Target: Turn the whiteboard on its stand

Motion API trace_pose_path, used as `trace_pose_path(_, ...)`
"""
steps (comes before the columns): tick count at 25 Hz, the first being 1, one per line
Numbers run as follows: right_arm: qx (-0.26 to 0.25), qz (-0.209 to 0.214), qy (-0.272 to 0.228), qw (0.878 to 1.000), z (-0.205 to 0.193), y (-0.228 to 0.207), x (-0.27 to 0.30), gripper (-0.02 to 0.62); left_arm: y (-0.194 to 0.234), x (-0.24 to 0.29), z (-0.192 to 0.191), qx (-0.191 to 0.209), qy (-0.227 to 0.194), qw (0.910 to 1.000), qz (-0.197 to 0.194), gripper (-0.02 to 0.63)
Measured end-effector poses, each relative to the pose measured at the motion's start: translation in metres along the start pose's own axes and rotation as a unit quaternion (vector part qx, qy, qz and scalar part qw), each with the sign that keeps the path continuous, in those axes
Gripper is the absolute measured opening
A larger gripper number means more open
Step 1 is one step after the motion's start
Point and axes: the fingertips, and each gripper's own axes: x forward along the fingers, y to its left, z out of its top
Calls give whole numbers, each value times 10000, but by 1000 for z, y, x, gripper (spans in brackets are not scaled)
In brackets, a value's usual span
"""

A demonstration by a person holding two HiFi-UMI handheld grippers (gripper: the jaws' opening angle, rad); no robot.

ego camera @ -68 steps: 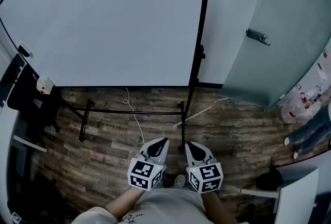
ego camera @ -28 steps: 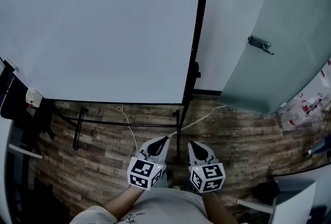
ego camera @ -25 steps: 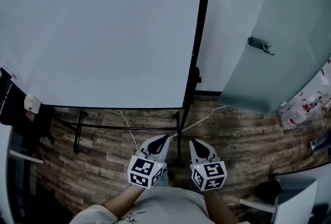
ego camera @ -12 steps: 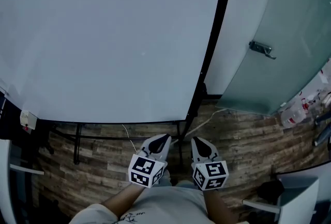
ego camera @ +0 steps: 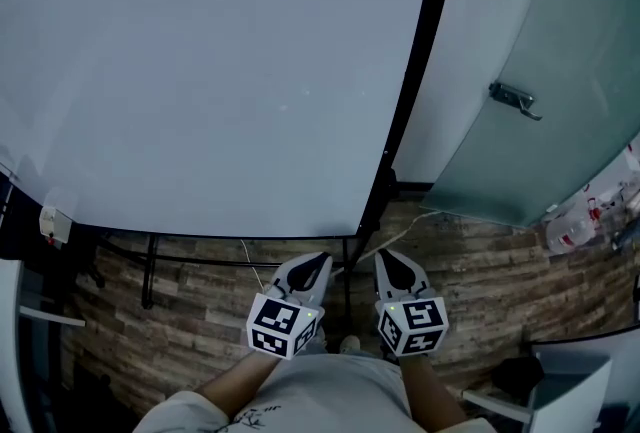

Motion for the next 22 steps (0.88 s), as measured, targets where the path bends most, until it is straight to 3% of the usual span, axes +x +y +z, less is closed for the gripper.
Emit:
trace_pose_path(10,-143,170,-122,9997,18,-25,27,11,4,20,6,-24,-45,9998,174,11)
trace_pose_path(15,-119,360,-127,9992,23,-33,48,112,10,27,3,-66,-2,9997,236,11)
trace_pose_path(22,-223,681,-10,9974,25,-38,73,169,24,34,4,-99,41,9994,333,11)
